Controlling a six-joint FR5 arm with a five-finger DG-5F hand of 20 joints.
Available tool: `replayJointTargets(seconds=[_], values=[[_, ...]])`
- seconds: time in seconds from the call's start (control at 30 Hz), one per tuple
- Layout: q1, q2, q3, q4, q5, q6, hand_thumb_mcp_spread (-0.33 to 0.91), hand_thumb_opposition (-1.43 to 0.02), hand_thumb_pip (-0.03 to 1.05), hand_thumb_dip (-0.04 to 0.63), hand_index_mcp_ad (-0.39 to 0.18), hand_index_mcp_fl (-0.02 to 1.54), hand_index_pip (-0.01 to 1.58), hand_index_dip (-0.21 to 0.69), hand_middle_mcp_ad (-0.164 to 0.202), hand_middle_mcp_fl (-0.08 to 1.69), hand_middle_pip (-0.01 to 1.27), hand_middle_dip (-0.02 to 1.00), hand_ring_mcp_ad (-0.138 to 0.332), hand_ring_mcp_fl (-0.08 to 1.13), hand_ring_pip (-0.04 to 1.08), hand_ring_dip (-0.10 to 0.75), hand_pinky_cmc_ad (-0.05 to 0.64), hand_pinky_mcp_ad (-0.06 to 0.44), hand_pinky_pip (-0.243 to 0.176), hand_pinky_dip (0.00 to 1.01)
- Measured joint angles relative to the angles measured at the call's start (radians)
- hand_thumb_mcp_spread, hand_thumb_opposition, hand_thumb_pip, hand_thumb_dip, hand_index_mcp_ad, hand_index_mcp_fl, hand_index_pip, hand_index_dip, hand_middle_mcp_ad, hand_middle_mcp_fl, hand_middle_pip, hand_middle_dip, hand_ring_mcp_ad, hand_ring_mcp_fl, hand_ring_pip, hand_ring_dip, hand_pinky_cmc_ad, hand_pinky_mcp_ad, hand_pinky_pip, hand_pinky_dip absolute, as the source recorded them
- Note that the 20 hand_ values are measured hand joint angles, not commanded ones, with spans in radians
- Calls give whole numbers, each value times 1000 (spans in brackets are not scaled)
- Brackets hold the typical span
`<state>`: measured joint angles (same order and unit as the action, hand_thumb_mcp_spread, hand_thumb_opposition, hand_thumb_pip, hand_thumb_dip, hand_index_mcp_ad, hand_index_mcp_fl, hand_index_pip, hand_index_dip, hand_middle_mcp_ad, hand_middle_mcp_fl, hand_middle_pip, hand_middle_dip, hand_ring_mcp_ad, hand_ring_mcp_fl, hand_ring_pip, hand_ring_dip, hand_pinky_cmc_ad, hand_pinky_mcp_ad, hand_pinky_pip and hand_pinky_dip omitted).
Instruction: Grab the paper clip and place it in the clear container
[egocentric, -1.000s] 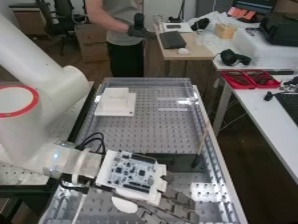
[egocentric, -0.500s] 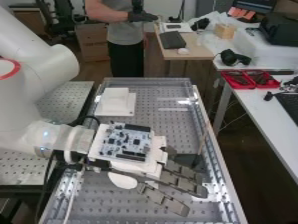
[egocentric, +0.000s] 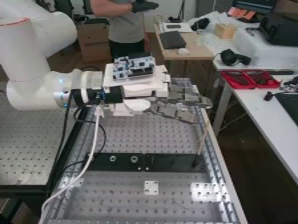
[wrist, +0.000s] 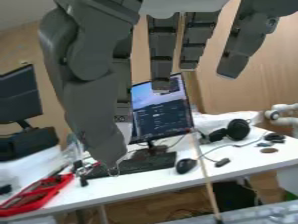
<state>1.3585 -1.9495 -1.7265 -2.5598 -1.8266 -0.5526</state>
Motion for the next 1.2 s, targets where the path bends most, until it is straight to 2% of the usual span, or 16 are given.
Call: replayJointTargets(seconds=[0.23, 0.47, 0.7, 1.2], values=[[113, 5, -2, 22, 7, 50, 646, -937, 457, 265, -216, 698, 1232, 164, 65, 344, 122, 192, 84, 77, 120, 86, 312, 276, 66, 194], [203, -35, 24, 20, 11, 84, 646, -937, 457, 265, -216, 698, 1232, 164, 65, 344, 122, 192, 84, 77, 117, 86, 312, 276, 66, 194], [248, -90, 61, -14, 25, 94, 646, -937, 457, 265, -216, 698, 1232, 164, 65, 344, 122, 188, 86, 79, 117, 86, 312, 276, 66, 194], [303, -229, 176, -140, 65, 98, 646, -937, 457, 265, -216, 698, 1232, 164, 65, 344, 120, 188, 86, 80, 117, 86, 312, 278, 66, 194]])
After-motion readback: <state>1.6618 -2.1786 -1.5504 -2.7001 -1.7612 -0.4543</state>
